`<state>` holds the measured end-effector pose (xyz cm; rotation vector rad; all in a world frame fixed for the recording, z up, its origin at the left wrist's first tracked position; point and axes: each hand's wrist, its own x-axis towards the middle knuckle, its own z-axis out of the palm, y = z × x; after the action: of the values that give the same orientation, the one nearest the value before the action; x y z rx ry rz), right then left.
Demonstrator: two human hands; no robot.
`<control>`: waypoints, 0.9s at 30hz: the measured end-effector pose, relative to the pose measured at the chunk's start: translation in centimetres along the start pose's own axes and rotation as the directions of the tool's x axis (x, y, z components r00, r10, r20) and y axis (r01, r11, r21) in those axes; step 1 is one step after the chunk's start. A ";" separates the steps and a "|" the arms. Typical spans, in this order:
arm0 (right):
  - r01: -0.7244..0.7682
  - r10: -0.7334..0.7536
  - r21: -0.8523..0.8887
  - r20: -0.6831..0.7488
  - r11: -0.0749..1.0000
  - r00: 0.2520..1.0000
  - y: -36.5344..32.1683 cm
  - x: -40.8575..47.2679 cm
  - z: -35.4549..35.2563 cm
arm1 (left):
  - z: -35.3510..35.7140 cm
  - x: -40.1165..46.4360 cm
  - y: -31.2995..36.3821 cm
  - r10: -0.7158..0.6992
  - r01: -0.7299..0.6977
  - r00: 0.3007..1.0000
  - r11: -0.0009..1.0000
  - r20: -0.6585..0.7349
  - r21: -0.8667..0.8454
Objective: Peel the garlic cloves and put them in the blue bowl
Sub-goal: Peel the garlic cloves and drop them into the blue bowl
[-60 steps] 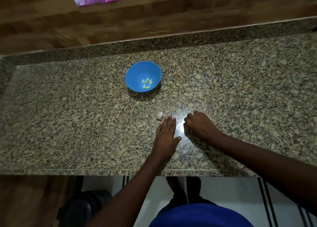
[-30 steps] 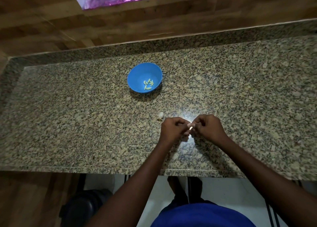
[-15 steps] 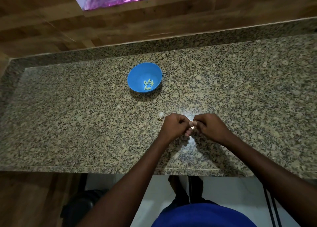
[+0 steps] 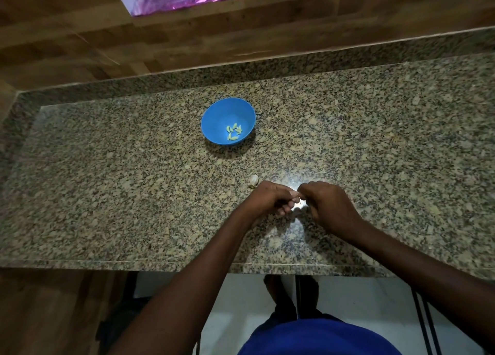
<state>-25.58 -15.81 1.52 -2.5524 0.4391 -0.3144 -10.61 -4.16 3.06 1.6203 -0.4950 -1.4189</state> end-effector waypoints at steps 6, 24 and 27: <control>-0.611 0.400 0.614 0.463 0.499 0.791 -0.5 2.4 -1.8 | 0.1 0.3 -0.3 0.473 -0.296 0.877 0.671 -0.085 0.680; -0.648 0.500 0.588 0.422 0.484 0.756 1.2 0.8 2.2 | -0.2 1.5 -4.4 0.212 0.034 0.920 0.794 -0.329 0.607; -0.652 0.532 0.599 0.399 0.465 0.747 1.1 0.6 2.5 | -0.2 1.7 -4.6 0.221 0.009 0.919 0.816 -0.327 0.578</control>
<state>-24.52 -15.76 -1.05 -1.4969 0.9148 0.0085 -11.11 -3.02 -1.65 2.2471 -0.8200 -0.8608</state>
